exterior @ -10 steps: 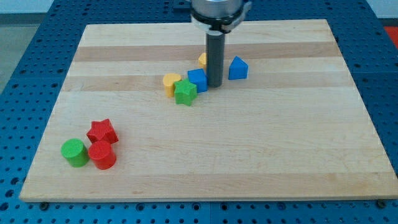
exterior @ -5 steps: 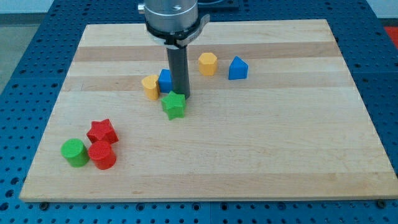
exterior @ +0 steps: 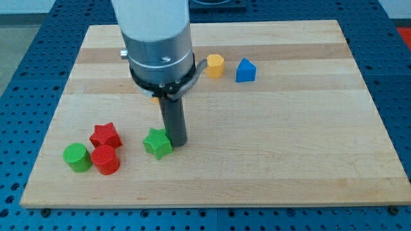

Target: Push the green star into the red star

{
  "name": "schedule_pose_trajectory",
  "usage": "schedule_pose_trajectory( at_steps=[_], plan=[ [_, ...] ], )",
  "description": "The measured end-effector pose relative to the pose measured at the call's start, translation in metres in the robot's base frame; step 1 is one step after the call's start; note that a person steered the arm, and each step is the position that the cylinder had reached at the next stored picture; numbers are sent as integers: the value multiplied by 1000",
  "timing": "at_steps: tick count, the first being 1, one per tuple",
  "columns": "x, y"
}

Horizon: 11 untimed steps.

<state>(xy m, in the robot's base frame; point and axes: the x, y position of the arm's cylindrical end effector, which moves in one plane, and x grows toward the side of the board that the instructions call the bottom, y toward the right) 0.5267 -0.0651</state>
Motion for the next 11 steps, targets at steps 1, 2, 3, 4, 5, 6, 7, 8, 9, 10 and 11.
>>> schedule_pose_trajectory(
  at_steps=[1, 2, 3, 4, 5, 6, 7, 8, 9, 10, 11],
  plan=[
    [20, -3],
    [23, -20],
    [22, -45],
    [22, -65],
    [22, -42],
    [10, -3],
    [-19, 7],
    [-56, 21],
    [-93, 42],
    [-120, 59],
    [-142, 59]
  ],
)
